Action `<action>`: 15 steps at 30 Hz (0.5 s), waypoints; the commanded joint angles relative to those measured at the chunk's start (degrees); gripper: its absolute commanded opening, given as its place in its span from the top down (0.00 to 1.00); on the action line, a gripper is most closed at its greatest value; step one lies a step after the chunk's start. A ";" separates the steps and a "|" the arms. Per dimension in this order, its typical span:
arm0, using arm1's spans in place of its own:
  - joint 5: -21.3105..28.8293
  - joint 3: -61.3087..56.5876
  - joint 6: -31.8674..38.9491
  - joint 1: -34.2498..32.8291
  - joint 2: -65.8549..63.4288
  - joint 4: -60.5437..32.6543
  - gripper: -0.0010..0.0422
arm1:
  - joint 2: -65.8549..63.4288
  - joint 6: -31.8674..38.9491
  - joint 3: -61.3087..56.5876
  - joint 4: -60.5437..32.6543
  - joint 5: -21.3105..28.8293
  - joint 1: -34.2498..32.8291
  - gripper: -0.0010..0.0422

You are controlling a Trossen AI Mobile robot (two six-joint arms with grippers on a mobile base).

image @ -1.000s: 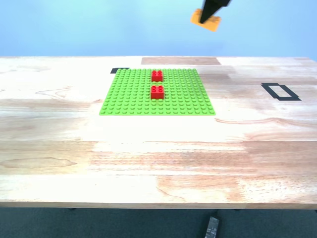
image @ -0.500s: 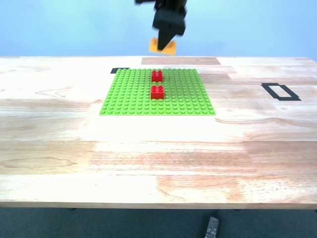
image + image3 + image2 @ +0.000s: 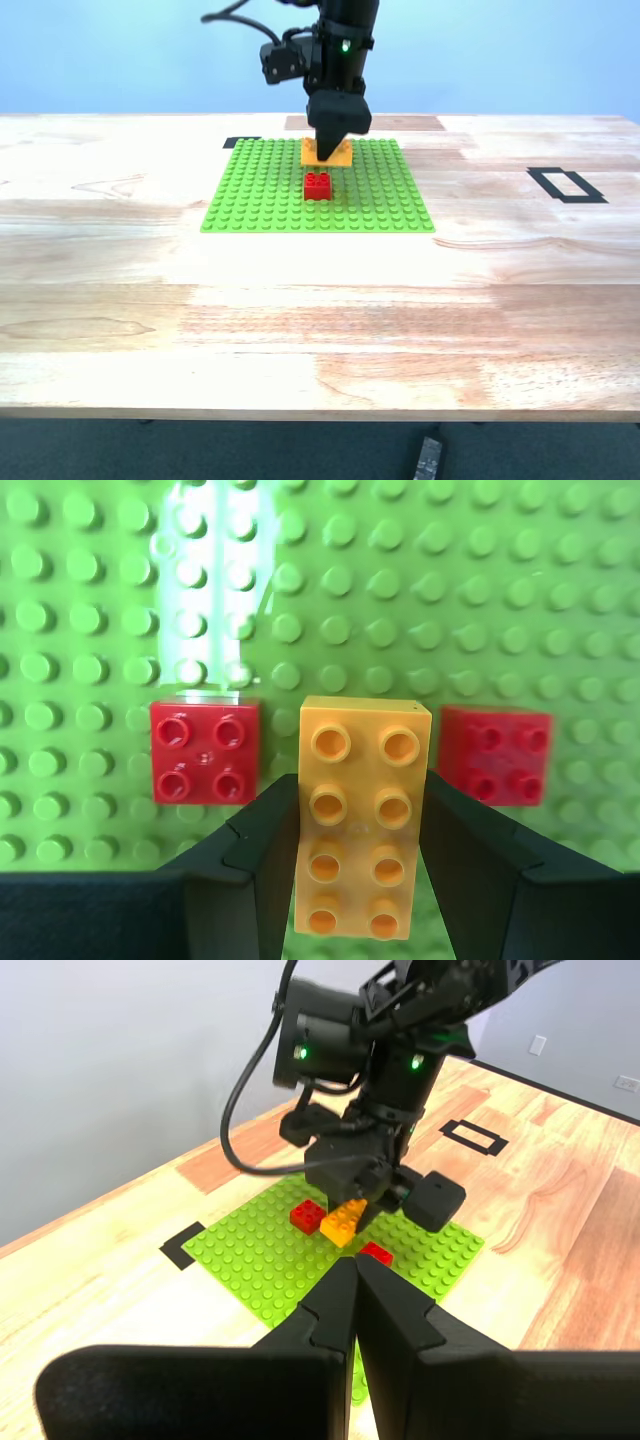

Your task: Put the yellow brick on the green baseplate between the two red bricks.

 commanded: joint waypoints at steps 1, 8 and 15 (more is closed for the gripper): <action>0.00 0.00 0.04 0.00 0.02 0.00 0.98 | -0.24 0.70 -1.11 1.70 -0.02 -0.02 0.79; -0.02 0.00 0.07 0.00 0.02 0.00 0.98 | 0.17 0.44 -2.36 2.95 -0.46 0.39 0.79; 0.00 0.00 0.17 0.00 0.02 0.02 0.98 | 0.20 0.70 -2.86 4.70 -0.74 0.37 0.79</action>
